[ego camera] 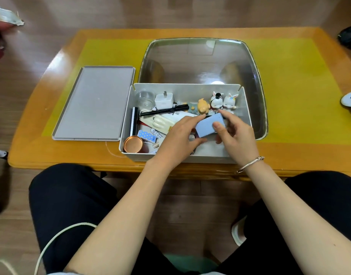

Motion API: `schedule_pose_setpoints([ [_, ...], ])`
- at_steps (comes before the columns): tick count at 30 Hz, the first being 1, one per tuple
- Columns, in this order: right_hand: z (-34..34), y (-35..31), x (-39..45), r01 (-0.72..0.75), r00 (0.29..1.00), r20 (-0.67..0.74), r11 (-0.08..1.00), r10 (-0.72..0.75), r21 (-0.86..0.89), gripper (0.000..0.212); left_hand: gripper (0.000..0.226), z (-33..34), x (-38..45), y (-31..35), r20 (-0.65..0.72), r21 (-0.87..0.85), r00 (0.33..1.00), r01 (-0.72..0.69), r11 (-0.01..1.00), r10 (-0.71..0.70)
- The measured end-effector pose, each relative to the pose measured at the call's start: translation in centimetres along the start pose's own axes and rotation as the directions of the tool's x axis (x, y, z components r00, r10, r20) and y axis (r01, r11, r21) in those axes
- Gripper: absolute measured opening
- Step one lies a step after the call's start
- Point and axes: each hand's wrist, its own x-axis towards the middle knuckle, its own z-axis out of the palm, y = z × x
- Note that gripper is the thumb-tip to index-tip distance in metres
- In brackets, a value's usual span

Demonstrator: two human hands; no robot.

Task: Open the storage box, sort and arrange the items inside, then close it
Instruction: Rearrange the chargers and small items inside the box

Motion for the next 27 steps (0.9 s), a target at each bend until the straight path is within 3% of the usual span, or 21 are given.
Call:
schedule_pose_setpoints([
  [3,-0.1,0.0,0.2,-0.045,0.999,0.006,0.993,0.044,0.108,0.042,0.051,0.0,0.0,0.0,0.002,0.045,1.0,-0.027,0.999,0.027],
  [9,-0.4,0.2,0.3,-0.045,0.997,0.076,0.979,0.031,0.199,0.031,0.027,-0.7,-0.2,0.4,0.111,-0.218,0.986,0.147,0.965,-0.126],
  [13,-0.5,0.1,0.4,-0.065,0.993,0.111,0.961,0.037,0.267,0.032,0.025,-1.0,-0.1,0.4,0.16,-0.268,0.978,0.17,0.948,-0.13],
  [20,-0.8,-0.1,0.7,-0.113,0.988,0.135,0.942,0.073,0.317,0.032,0.042,-0.4,-0.1,0.0,0.192,-0.234,0.974,0.167,0.958,-0.123],
  [24,-0.8,-0.1,0.6,-0.113,0.987,0.143,0.952,0.075,0.285,0.03,0.064,-0.2,-0.1,0.0,0.125,-0.097,0.991,0.055,0.994,-0.042],
  [27,-0.5,-0.1,0.5,-0.126,0.985,0.147,0.952,0.087,0.278,0.026,0.086,0.0,-0.3,0.2,0.155,-0.011,0.987,-0.039,0.999,0.04],
])
